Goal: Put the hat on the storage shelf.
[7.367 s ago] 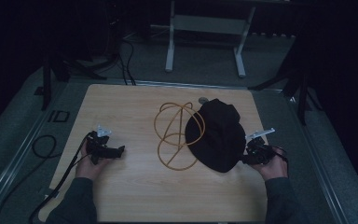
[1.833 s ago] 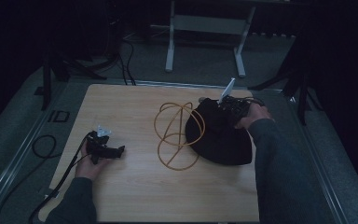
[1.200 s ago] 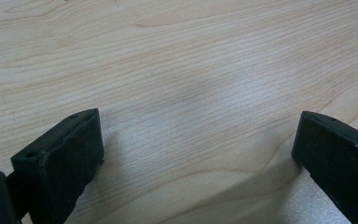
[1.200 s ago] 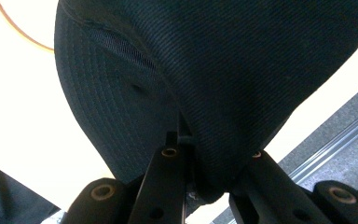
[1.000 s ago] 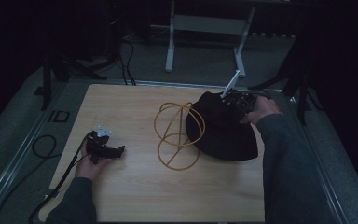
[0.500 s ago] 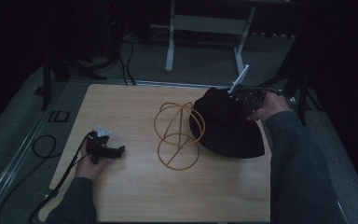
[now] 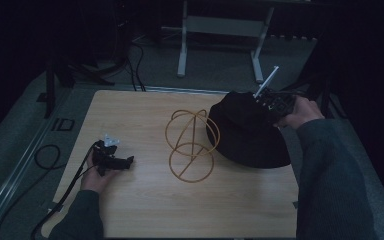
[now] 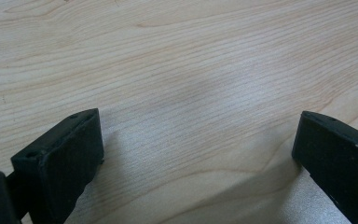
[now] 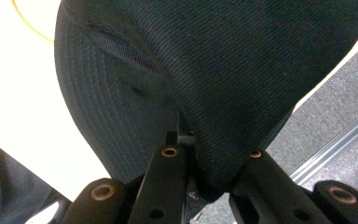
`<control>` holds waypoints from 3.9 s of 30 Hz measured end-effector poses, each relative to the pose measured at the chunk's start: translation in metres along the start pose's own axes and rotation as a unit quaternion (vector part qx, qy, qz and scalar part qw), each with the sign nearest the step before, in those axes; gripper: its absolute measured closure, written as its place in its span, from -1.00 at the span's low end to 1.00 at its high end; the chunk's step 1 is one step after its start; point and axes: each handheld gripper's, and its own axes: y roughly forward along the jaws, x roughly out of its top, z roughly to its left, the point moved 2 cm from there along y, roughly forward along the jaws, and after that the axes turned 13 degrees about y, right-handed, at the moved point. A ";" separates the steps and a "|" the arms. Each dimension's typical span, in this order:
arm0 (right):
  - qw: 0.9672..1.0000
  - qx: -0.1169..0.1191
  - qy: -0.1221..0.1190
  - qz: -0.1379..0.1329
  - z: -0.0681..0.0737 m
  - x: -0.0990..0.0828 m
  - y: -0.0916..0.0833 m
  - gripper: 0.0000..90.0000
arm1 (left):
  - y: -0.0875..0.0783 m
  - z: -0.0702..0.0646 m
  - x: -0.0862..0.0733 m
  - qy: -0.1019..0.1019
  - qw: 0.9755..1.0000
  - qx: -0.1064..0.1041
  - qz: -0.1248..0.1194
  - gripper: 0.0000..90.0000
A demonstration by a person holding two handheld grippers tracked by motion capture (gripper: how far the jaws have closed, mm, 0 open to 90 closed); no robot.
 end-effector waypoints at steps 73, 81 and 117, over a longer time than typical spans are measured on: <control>0.995 0.026 -0.018 -0.099 -0.029 -0.046 -0.069 0.93 | 0.000 0.000 0.000 0.000 1.000 0.000 0.000 -0.95; 0.992 0.030 -0.022 -0.117 -0.028 -0.049 -0.077 0.93 | 0.000 0.000 0.000 0.000 1.000 0.000 0.000 -0.95; 0.981 0.073 -0.048 -0.171 -0.020 -0.052 -0.097 0.93 | 0.000 0.000 0.000 0.000 1.000 0.000 0.000 -0.95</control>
